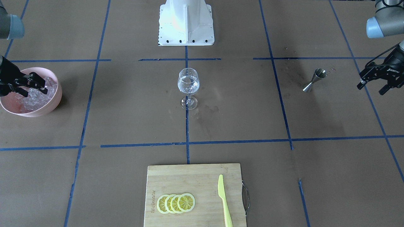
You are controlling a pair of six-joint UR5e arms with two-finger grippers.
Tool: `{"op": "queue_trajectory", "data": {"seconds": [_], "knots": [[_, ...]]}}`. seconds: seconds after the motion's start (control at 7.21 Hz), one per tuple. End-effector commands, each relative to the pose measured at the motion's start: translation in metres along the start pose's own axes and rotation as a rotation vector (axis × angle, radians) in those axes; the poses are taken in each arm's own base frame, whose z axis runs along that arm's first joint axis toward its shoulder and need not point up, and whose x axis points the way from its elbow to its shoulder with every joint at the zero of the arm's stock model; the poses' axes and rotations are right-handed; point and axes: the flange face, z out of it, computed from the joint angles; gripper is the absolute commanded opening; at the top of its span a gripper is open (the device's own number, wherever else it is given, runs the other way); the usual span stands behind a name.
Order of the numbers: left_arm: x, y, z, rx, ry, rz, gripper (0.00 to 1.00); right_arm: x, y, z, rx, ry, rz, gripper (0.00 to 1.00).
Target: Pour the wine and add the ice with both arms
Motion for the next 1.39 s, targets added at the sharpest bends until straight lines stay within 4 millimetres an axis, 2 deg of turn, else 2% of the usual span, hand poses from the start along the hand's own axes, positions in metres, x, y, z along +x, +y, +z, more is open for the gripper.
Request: {"op": "queue_trajectory", "data": {"seconds": [0.0, 0.14, 0.28, 0.42, 0.69, 0.83, 0.97, 1.11, 1.25], "knots": [[0.001, -0.001, -0.001, 0.003, 0.001, -0.001, 1.0, 0.008, 0.014, -0.006, -0.001, 0.007, 0.006, 0.08], [0.003, -0.002, -0.001, 0.004, 0.004, -0.026, 1.0, 0.009, 0.018, -0.009, 0.0, 0.008, 0.006, 0.0], [0.008, -0.005, -0.004, 0.012, 0.012, -0.08, 1.0, 0.009, 0.02, -0.01, 0.001, 0.01, 0.007, 0.0], [0.01, -0.006, -0.005, 0.015, 0.015, -0.081, 1.0, -0.005, 0.018, -0.021, 0.014, -0.012, -0.012, 0.0], [0.01, -0.006, -0.005, 0.015, 0.015, -0.081, 1.0, -0.053, 0.007, -0.069, 0.072, -0.051, -0.039, 0.0], [0.01, -0.006, -0.005, 0.016, 0.016, -0.08, 1.0, -0.1, -0.021, -0.089, 0.093, -0.071, 0.036, 0.0], [0.011, -0.006, -0.006, 0.017, 0.017, -0.079, 1.0, -0.158, -0.05, -0.101, 0.118, -0.118, 0.156, 0.0], [0.012, -0.006, -0.006, 0.024, 0.022, -0.073, 1.0, -0.219, -0.055, -0.098, 0.126, -0.165, 0.22, 0.0], [0.01, -0.006, -0.005, 0.022, 0.02, -0.075, 1.0, -0.284, -0.051, -0.093, 0.127, -0.218, 0.275, 0.0]]}}
